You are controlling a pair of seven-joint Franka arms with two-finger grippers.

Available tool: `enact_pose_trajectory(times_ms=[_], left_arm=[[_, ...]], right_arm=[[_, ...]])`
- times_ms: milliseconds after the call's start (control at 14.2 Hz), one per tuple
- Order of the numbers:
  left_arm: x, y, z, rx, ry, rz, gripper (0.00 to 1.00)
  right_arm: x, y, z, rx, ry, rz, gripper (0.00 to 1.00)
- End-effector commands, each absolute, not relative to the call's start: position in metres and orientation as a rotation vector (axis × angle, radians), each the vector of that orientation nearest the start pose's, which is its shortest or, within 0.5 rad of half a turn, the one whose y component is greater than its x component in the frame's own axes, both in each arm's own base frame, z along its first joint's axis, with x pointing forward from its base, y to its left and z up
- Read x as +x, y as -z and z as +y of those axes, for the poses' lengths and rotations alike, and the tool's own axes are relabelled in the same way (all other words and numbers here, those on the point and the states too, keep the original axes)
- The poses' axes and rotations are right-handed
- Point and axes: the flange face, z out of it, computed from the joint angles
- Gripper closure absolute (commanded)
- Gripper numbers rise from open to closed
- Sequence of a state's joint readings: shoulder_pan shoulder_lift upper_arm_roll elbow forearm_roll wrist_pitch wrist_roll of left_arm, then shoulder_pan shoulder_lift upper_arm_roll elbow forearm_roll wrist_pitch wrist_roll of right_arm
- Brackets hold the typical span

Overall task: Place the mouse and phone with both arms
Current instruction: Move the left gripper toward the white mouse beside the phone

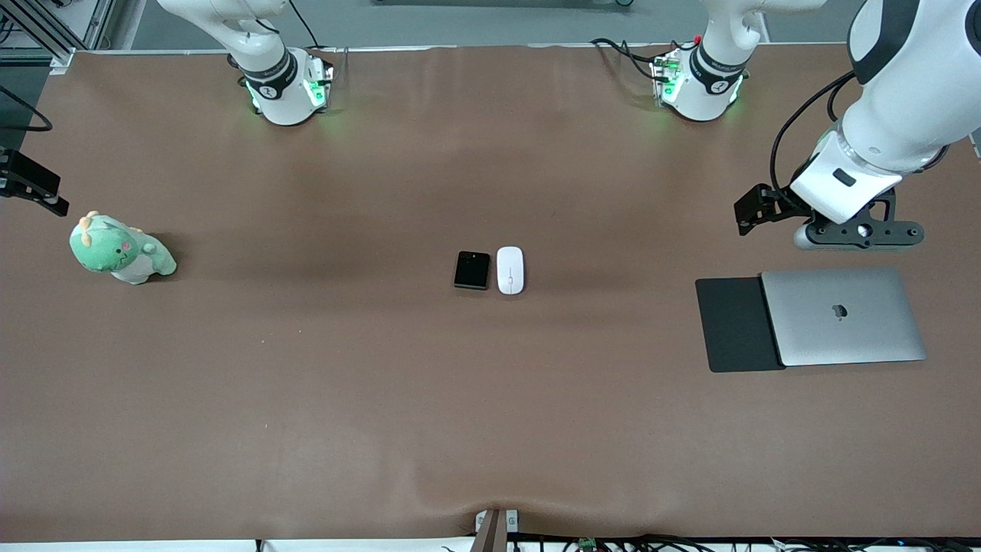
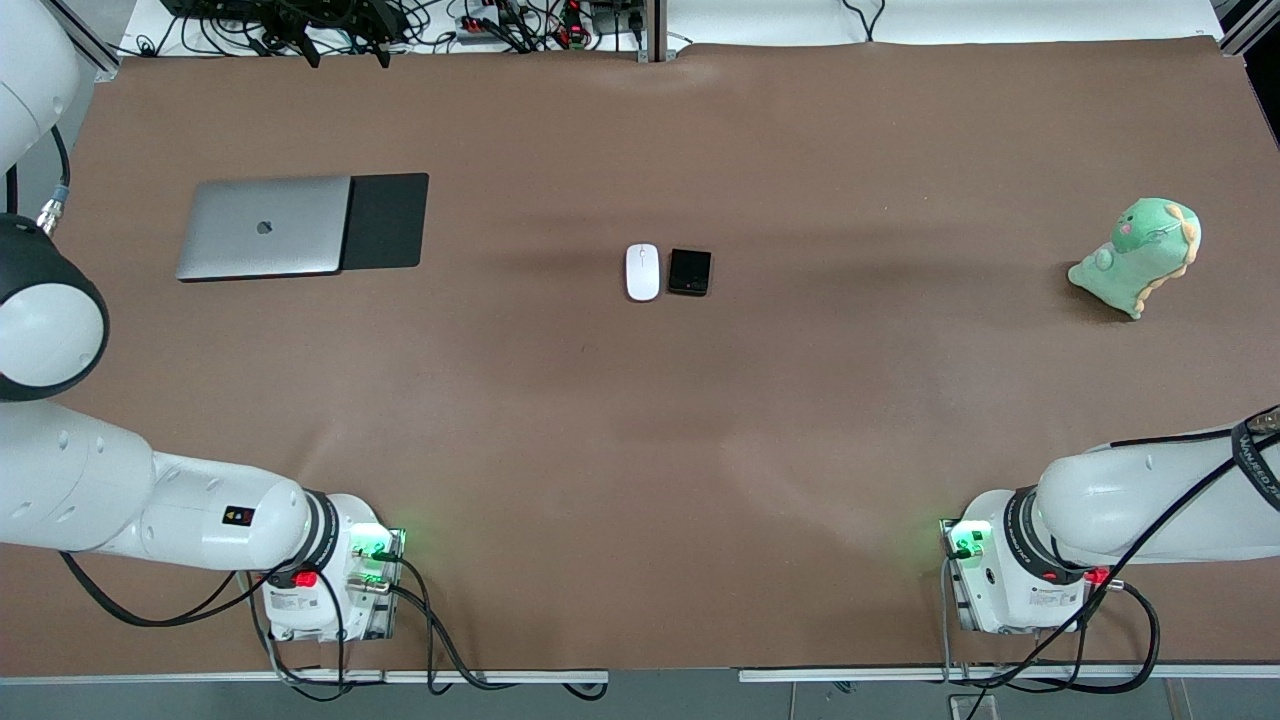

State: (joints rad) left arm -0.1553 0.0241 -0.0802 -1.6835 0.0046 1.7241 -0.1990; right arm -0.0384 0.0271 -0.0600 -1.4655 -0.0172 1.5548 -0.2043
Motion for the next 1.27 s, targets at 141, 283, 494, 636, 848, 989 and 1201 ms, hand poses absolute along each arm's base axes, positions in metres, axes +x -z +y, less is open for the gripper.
enact_pose_trajectory(times_ms=[141, 283, 494, 636, 848, 989, 1201], left_arm=[[0.553, -0.573, -0.133, -3.158, 0.034, 0.029, 0.00], [0.554, -0.574, -0.133, -3.159, 0.038, 0.029, 0.00], [0.557, -0.571, -0.136, -3.175, 0.040, 0.028, 0.00], [0.559, -0.565, -0.140, -3.178, 0.042, 0.034, 0.00], [0.573, -0.542, -0.166, -3.196, 0.075, -0.013, 0.00], [0.581, -0.515, -0.198, -3.211, 0.087, -0.055, 0.00], [0.583, -0.468, -0.257, -3.210, 0.068, -0.008, 0.00]], right_arm=[[0.555, -0.656, -0.060, -3.161, 0.071, -0.137, 0.00], [0.554, -0.656, -0.059, -3.161, 0.068, -0.139, 0.00], [0.554, -0.657, -0.060, -3.161, 0.071, -0.137, 0.00], [0.555, -0.656, -0.060, -3.161, 0.071, -0.137, 0.00], [0.555, -0.657, -0.060, -3.161, 0.073, -0.139, 0.00], [0.555, -0.657, -0.060, -3.161, 0.073, -0.137, 0.00], [0.555, -0.658, -0.061, -3.161, 0.073, -0.139, 0.00]])
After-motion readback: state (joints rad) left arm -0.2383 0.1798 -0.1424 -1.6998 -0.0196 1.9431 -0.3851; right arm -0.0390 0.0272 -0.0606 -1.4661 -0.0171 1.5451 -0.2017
